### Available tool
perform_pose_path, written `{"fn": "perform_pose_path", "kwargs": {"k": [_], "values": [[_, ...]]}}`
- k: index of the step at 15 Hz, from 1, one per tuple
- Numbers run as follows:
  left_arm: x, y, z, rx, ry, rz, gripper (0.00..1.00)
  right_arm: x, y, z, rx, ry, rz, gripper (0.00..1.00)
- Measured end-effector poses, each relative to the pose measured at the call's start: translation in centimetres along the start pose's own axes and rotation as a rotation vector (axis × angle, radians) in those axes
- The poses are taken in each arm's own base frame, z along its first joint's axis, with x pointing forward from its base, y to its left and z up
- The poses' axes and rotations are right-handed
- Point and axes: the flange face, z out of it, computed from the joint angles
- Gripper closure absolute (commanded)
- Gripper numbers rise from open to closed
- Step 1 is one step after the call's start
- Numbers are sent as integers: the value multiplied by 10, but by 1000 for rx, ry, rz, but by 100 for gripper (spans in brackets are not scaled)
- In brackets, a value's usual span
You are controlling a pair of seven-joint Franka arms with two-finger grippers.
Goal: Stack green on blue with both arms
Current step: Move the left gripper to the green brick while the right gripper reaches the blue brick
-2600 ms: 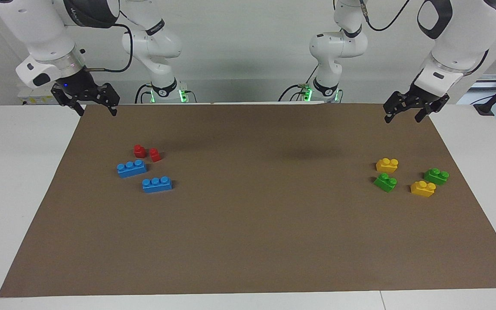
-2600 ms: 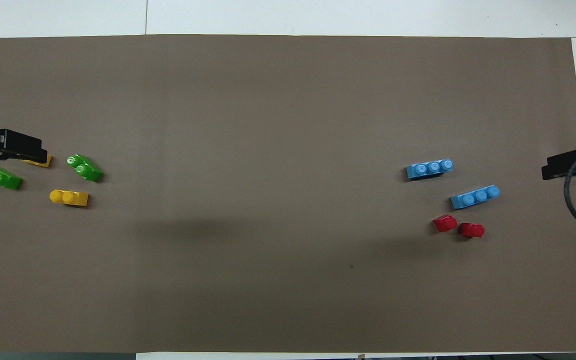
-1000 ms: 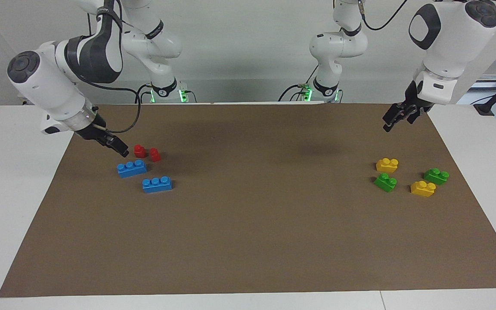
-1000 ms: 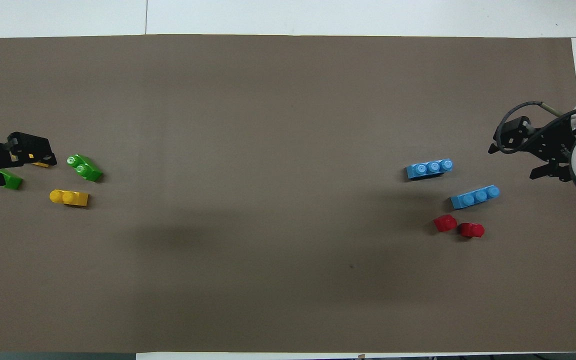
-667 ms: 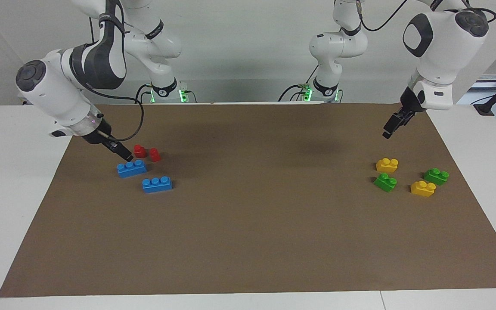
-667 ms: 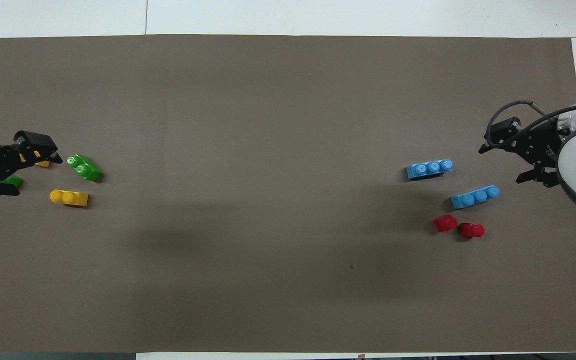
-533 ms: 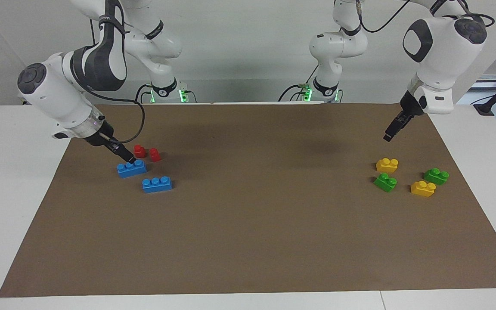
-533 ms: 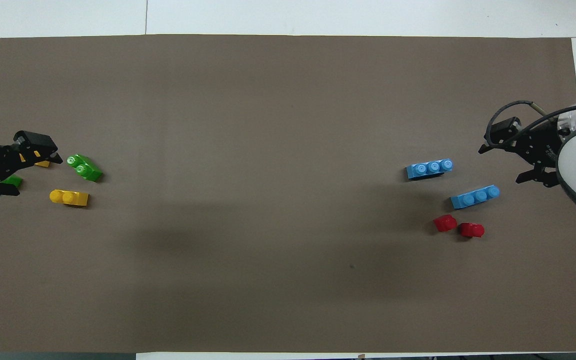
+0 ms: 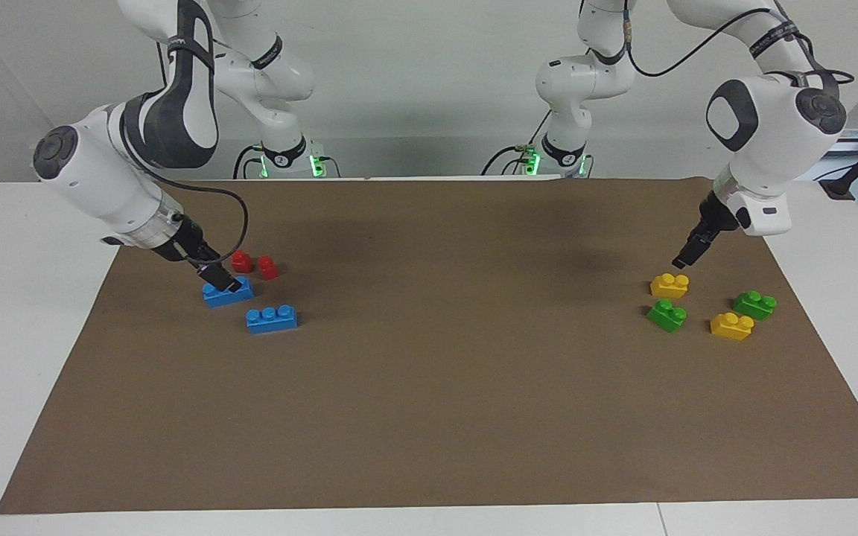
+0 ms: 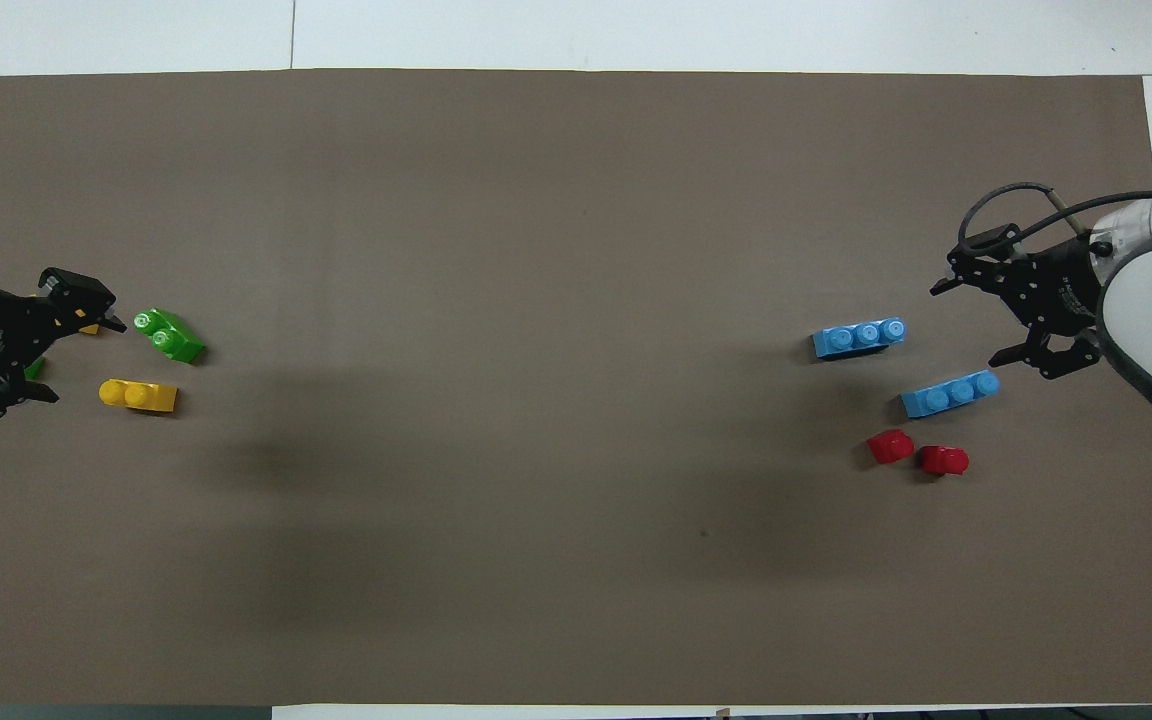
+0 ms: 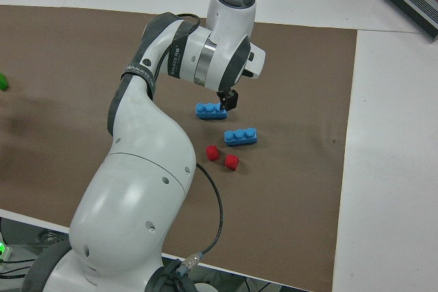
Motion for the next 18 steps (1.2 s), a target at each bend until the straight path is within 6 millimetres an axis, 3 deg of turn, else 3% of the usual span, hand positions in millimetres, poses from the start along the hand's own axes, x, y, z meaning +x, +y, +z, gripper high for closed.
{"fn": "perform_pose_path", "kwargs": {"k": [6,13,18], "values": [[21,-3,25,-4,3,-58,0,13,-2,16,5,6,16,0],[38,13,59,-36,38,-171,0,20,-3,30,3,4,62,0],[51,24,78,-58,59,-205,0,27,-4,45,24,-28,211,0]]}}
